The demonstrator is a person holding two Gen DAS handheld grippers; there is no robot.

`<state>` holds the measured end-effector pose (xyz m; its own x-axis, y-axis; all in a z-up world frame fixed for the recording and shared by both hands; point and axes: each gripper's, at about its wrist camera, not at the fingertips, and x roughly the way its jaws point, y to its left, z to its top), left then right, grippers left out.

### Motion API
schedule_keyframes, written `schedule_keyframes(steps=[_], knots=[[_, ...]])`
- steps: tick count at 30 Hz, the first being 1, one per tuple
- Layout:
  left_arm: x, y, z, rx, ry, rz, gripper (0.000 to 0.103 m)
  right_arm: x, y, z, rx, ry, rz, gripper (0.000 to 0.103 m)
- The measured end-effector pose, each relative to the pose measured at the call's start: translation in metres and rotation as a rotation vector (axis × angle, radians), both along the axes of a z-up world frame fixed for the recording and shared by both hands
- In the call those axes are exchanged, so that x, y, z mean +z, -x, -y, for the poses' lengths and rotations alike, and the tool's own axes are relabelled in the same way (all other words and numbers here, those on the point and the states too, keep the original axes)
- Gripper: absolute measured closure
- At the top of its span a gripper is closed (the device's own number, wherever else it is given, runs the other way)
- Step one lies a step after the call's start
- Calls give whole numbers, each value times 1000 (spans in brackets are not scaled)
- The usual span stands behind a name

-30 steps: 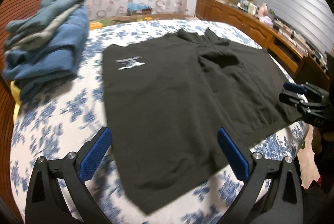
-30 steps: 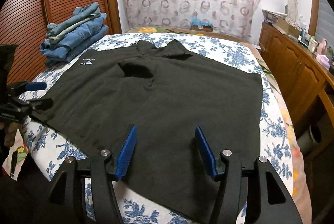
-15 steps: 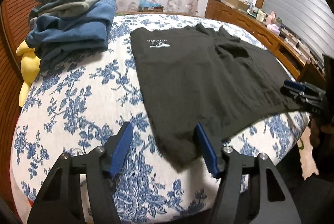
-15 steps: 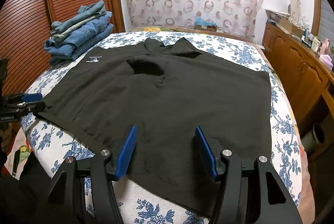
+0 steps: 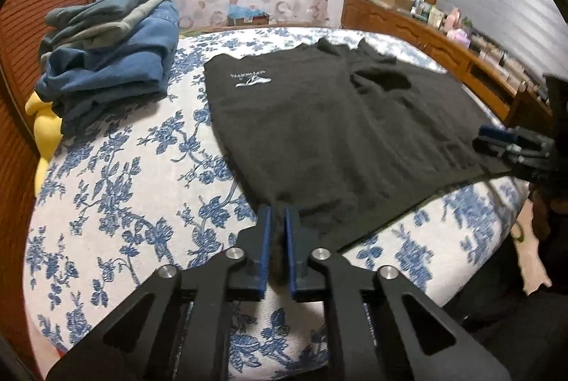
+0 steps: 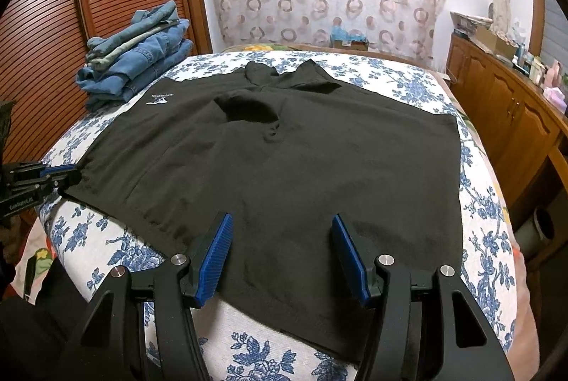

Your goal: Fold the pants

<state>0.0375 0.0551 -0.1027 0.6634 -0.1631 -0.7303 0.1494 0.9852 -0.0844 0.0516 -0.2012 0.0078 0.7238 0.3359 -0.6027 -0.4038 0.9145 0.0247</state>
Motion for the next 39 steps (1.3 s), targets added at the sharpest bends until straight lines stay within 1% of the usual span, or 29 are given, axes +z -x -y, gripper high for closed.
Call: schedule_keyframes(steps=[3, 10, 19, 22, 27, 31, 35, 39], knots=[[8, -1, 1, -6, 24, 22, 98, -2, 0, 1, -2, -3, -9, 43], [33, -11, 20, -62, 24, 73, 99, -1, 3, 5, -10, -21, -5, 43], [60, -40, 67, -178, 29, 124, 100, 5, 16, 24, -47, -39, 25, 43], [71, -49, 81, -214, 57, 142, 100, 6, 20, 29, -66, -45, 36, 43], [94, -59, 113, -280, 54, 187, 100, 7, 26, 37, -88, -60, 50, 43], [102, -63, 138, -331, 47, 199, 100, 6, 28, 43, -108, -74, 50, 43], [105, -66, 161, -384, 64, 191, 100, 6, 31, 46, -119, -80, 54, 43], [106, -67, 176, -419, 48, 188, 100, 8, 33, 51, -131, -84, 59, 43]])
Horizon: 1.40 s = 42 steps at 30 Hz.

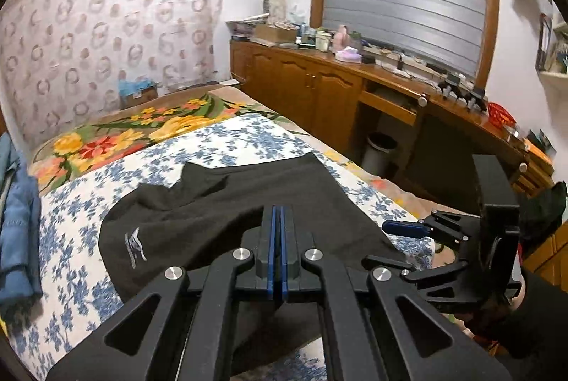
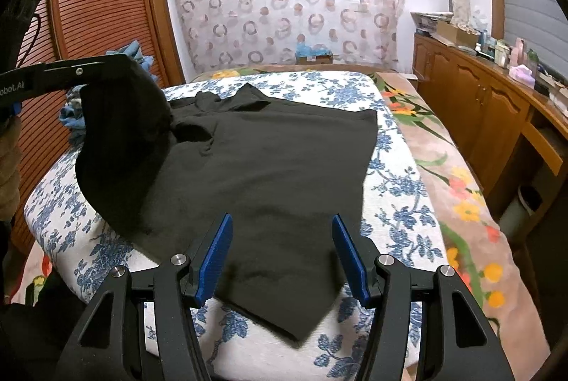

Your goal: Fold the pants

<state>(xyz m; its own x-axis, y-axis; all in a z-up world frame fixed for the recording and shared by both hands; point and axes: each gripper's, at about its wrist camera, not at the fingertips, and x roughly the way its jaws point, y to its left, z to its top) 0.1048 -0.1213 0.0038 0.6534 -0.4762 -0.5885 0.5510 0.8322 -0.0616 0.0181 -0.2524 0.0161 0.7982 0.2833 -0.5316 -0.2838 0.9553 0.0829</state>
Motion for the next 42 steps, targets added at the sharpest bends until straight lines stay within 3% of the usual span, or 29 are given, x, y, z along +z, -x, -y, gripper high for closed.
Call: schedule_keyframes(steps=[6, 11, 13, 16, 33, 34, 35, 37, 42], knots=[[-1, -4, -1, 17, 2, -24, 99, 1, 5, 8, -9, -1, 5, 43], [-9, -4, -1, 45, -53, -18, 70, 5, 4, 9, -9, -3, 17, 43], [-10, -5, -8, 54, -41, -23, 50, 6, 3, 7, -6, -1, 20, 43], [-13, -2, -19, 76, -27, -18, 39, 5, 0, 3, 5, 4, 19, 43], [-66, 5, -78, 200, -37, -109, 37, -6, -16, -38, 142, 23, -17, 43], [-67, 6, -78, 202, -37, -110, 37, -7, -17, -40, 151, 23, -19, 46], [-68, 6, -79, 204, -36, -111, 37, -8, -19, -41, 161, 22, -22, 56], [-70, 7, -80, 205, -33, -117, 37, -11, -24, -44, 162, 31, -32, 62], [-77, 7, -79, 204, -33, -134, 37, -10, -29, -44, 182, 18, -24, 93]])
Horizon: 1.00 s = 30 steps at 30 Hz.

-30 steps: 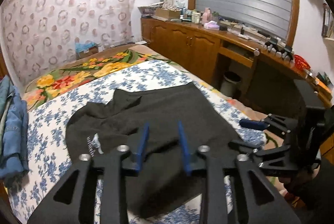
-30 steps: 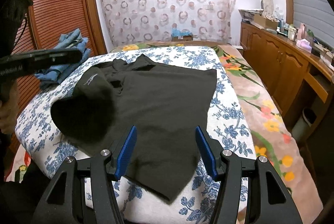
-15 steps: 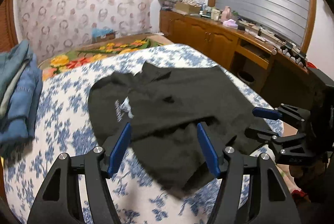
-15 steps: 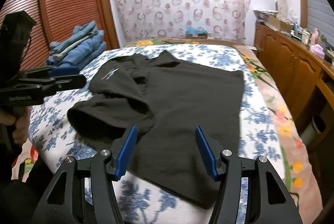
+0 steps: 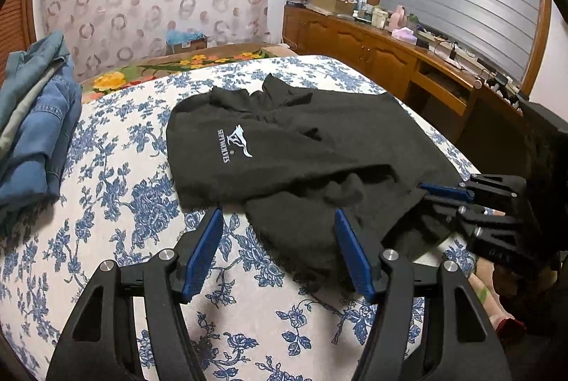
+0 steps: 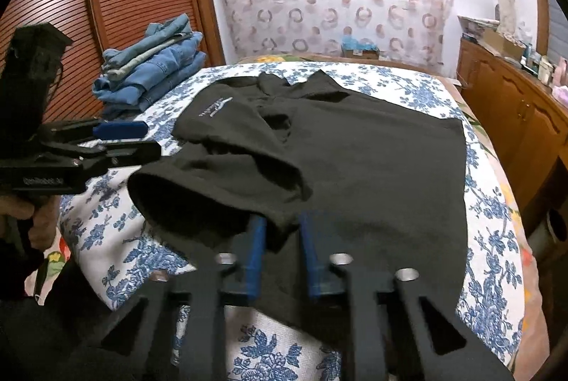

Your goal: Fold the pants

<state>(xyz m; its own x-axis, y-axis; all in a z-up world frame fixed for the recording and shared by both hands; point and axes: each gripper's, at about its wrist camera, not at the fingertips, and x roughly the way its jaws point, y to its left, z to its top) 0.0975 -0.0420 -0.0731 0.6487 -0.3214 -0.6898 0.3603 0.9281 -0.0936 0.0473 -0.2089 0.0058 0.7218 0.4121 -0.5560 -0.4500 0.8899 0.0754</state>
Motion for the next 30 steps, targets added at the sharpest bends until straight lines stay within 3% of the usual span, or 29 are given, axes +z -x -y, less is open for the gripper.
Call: schedule_keyframes(steps=[12, 23, 30], knots=[[3, -2, 17, -43, -1, -3, 37, 31, 32, 35, -40, -68, 147, 96], [3, -3, 35, -83, -17, -6, 37, 36, 67, 59, -100, -68, 165, 96], [0, -2, 42, -96, -21, -16, 37, 24, 77, 69, -126, -50, 113, 96]])
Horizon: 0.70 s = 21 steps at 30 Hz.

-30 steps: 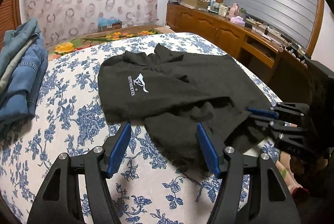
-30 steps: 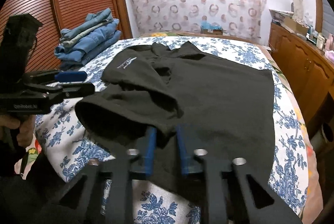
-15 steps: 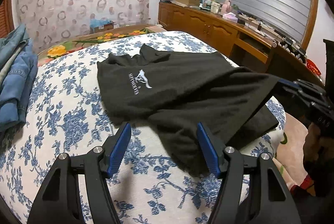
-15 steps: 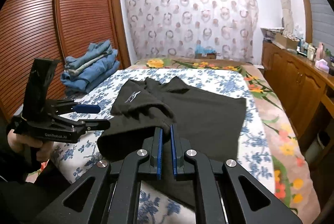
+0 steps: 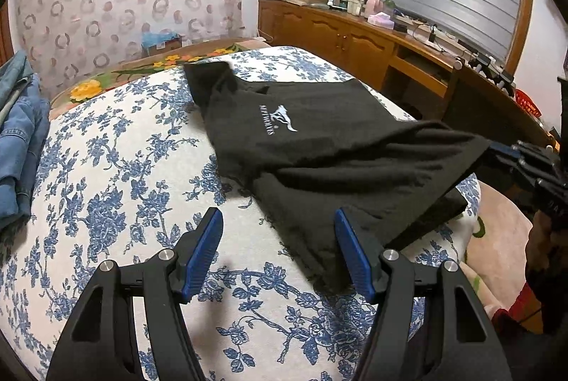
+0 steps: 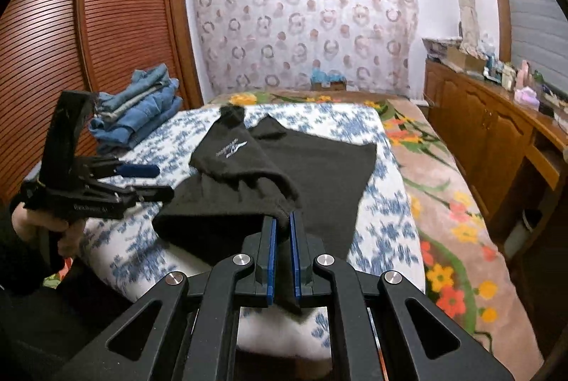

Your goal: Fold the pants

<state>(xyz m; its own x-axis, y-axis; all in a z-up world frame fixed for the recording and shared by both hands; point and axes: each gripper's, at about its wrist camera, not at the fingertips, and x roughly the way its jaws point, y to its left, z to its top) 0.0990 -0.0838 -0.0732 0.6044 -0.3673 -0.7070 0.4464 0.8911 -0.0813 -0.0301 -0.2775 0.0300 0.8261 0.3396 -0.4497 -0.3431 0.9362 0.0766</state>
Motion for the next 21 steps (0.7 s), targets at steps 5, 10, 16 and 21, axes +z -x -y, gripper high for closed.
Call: schedule_keyframes(steps=[5, 10, 16, 21], knots=[[-4, -1, 5, -8, -5, -10, 37, -8, -2, 5, -12, 0, -45, 96], [-9, -1, 8, -15, -11, -21, 37, -20, -7, 9, -24, 10, -95, 96], [-15, 0, 14, -23, -22, -38, 36, -18, -5, 14, -39, -4, -93, 96], [-18, 0, 15, -23, -24, -44, 36, -17, -6, 12, -36, -4, -95, 96]])
